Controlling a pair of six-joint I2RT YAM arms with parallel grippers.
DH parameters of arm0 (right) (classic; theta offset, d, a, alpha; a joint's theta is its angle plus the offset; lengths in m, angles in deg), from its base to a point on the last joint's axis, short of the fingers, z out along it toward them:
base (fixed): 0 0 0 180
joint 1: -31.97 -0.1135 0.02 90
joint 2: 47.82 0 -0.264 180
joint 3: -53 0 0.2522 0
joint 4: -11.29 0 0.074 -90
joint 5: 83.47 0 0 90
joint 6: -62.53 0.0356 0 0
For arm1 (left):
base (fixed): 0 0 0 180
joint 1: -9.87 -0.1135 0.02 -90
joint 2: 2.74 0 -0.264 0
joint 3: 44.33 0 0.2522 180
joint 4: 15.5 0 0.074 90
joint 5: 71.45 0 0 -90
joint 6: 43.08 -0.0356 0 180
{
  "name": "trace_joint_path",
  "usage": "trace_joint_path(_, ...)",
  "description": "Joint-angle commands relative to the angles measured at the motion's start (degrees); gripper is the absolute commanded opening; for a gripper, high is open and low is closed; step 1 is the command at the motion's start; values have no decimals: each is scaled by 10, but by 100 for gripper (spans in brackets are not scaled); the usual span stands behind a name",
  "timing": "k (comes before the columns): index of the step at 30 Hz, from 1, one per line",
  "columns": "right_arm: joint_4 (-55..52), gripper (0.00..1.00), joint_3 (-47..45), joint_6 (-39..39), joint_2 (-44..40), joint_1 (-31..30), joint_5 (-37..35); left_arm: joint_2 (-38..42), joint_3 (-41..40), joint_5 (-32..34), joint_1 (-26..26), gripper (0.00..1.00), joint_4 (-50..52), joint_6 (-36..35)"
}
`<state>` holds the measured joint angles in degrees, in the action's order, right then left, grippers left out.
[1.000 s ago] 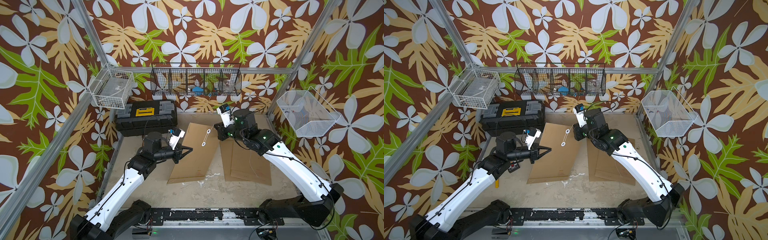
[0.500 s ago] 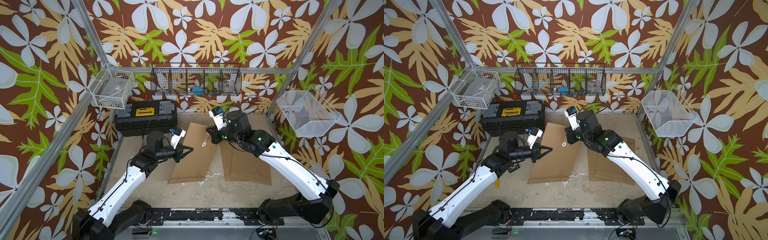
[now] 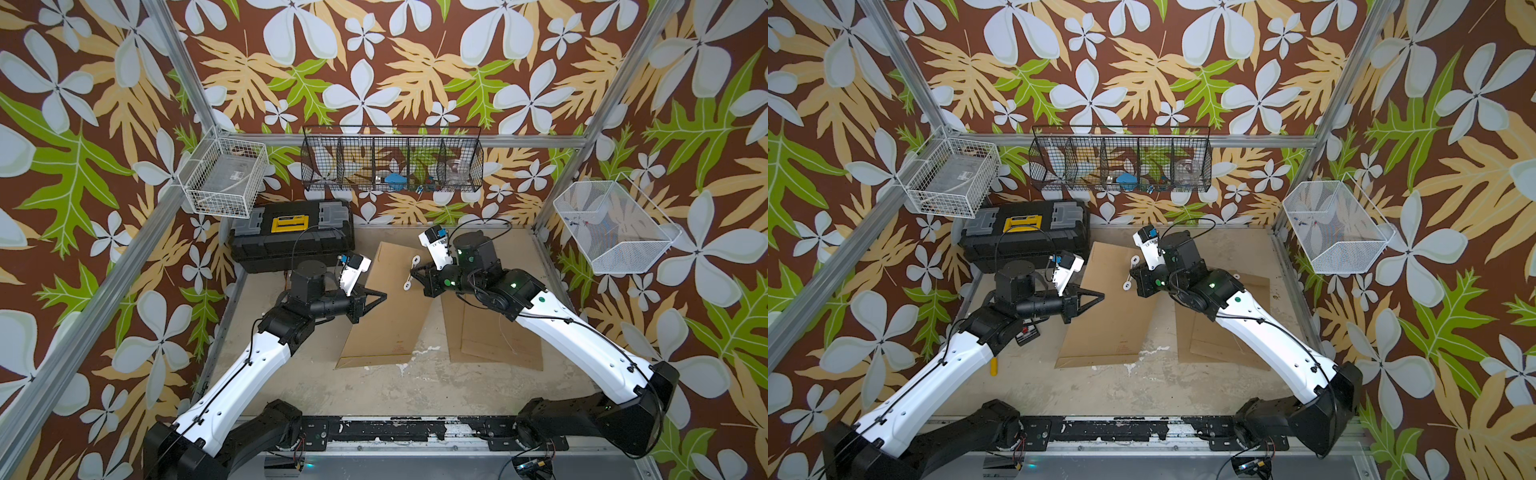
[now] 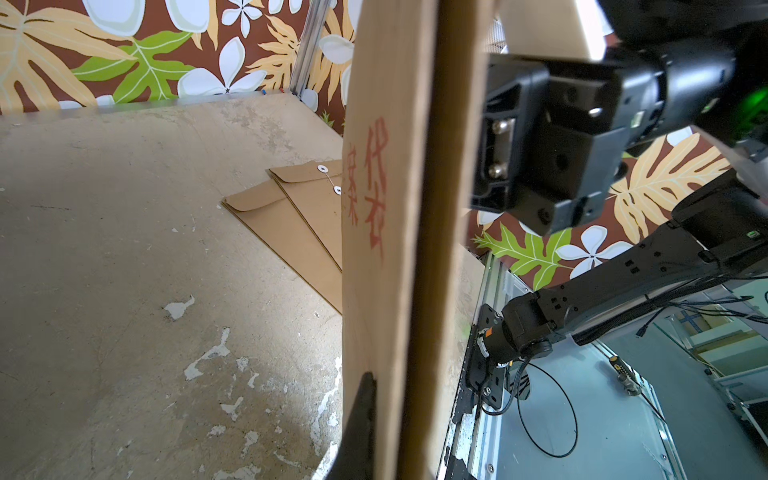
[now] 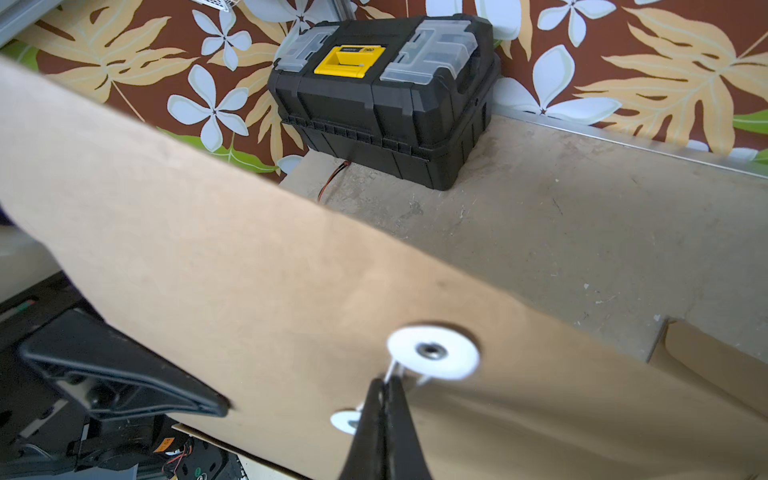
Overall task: Close the mouth of the file bag
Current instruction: Close the file bag, then place the file bag at the center of the board.
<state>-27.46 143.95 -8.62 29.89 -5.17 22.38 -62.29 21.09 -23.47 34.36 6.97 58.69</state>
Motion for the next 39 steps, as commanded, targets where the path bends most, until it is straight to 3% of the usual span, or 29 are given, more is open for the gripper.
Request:
trace_joint_path(1,23,0,-18,2,-7,16,46,5,7,0,0,0,-27,-3)
trace_joint_path(18,47,0,-49,4,-18,77,103,7,15,2,0,0,-13,-12)
trace_joint_path(26,15,2,-68,-1,-38,105,28,11,19,19,0,0,-16,2)
trace_joint_path(28,34,15,-91,10,-56,123,58,3,16,14,-6,0,-24,33)
trace_joint_path(31,82,46,-148,38,-75,154,168,3,-15,-46,-25,0,-91,128)
trace_joint_path(34,151,63,-215,70,-81,164,279,17,-46,-90,-40,0,-161,201)
trace_joint_path(39,298,73,-308,144,-83,163,364,24,-74,-148,-69,0,-264,295)
